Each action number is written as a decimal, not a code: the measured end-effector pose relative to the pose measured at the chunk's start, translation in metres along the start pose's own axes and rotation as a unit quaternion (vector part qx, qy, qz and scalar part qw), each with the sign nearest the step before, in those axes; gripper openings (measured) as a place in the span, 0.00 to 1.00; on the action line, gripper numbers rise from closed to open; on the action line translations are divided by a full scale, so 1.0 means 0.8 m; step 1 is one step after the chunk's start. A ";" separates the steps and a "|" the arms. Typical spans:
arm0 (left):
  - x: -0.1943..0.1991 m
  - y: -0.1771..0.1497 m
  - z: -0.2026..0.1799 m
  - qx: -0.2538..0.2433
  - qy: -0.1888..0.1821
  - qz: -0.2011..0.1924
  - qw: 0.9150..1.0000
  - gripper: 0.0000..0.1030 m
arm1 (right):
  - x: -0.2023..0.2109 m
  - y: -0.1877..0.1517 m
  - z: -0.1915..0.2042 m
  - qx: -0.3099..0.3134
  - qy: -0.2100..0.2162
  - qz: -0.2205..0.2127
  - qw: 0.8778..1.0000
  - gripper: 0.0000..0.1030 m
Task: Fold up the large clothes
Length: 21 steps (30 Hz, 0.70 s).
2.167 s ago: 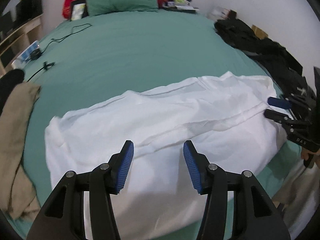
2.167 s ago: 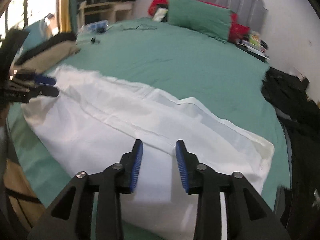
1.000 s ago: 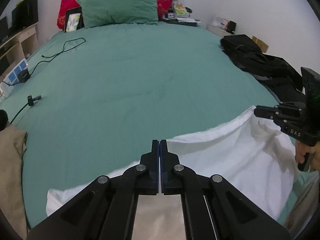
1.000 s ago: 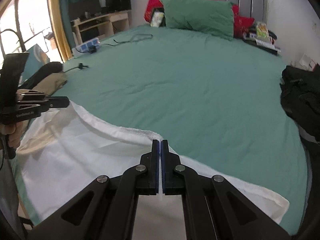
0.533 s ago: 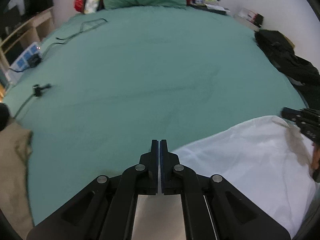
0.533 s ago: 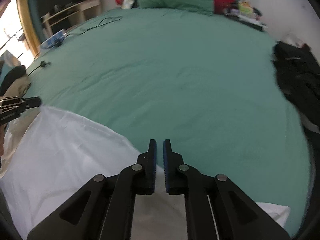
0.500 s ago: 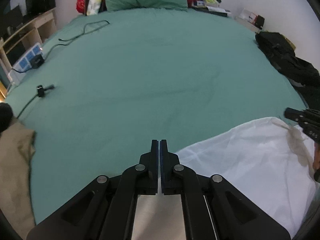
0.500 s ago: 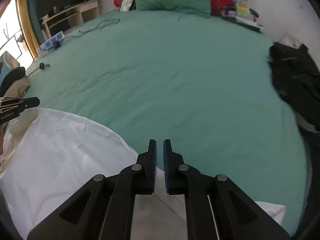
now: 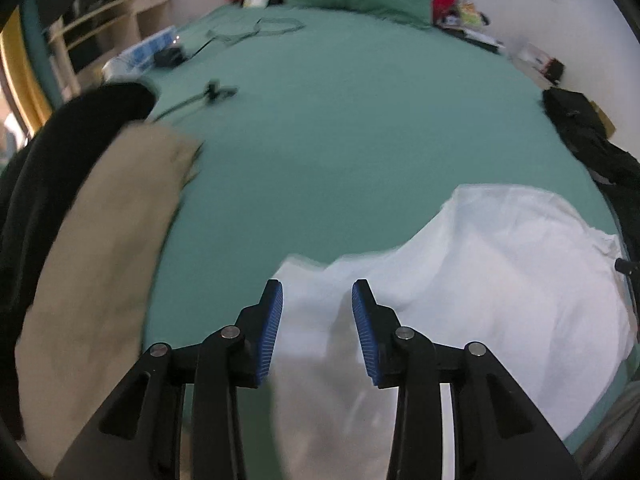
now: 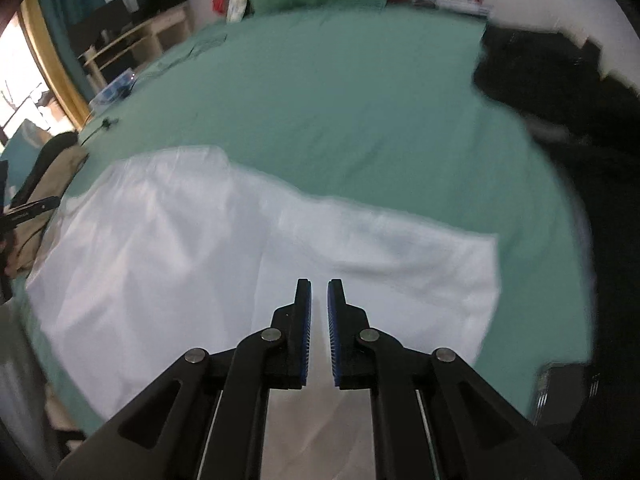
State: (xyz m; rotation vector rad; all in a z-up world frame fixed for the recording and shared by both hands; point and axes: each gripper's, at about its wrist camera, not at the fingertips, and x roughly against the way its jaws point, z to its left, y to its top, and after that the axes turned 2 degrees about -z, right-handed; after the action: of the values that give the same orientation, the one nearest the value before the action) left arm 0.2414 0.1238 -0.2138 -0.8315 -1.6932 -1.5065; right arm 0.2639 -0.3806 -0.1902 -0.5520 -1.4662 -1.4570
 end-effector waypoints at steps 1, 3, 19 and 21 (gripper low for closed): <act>-0.003 -0.005 0.004 -0.002 -0.001 0.010 1.000 0.37 | -0.012 -0.003 -0.002 -0.009 0.019 0.022 1.000 0.08; -0.009 -0.014 0.006 -0.016 0.004 0.027 0.999 0.37 | -0.030 -0.008 -0.004 -0.022 0.031 0.047 0.998 0.08; -0.067 0.037 0.004 0.000 0.024 0.007 1.000 0.13 | -0.064 0.062 -0.031 -0.033 -0.070 -0.015 0.997 0.16; -0.062 0.039 0.018 0.045 0.023 -0.010 0.999 0.05 | -0.065 0.071 -0.030 -0.034 -0.085 -0.028 0.995 0.25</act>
State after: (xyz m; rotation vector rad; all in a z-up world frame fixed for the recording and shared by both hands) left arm 0.2926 0.1410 -0.2399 -0.7289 -1.7267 -1.4413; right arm 0.3421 -0.3767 -0.2100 -0.6958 -1.5800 -1.5396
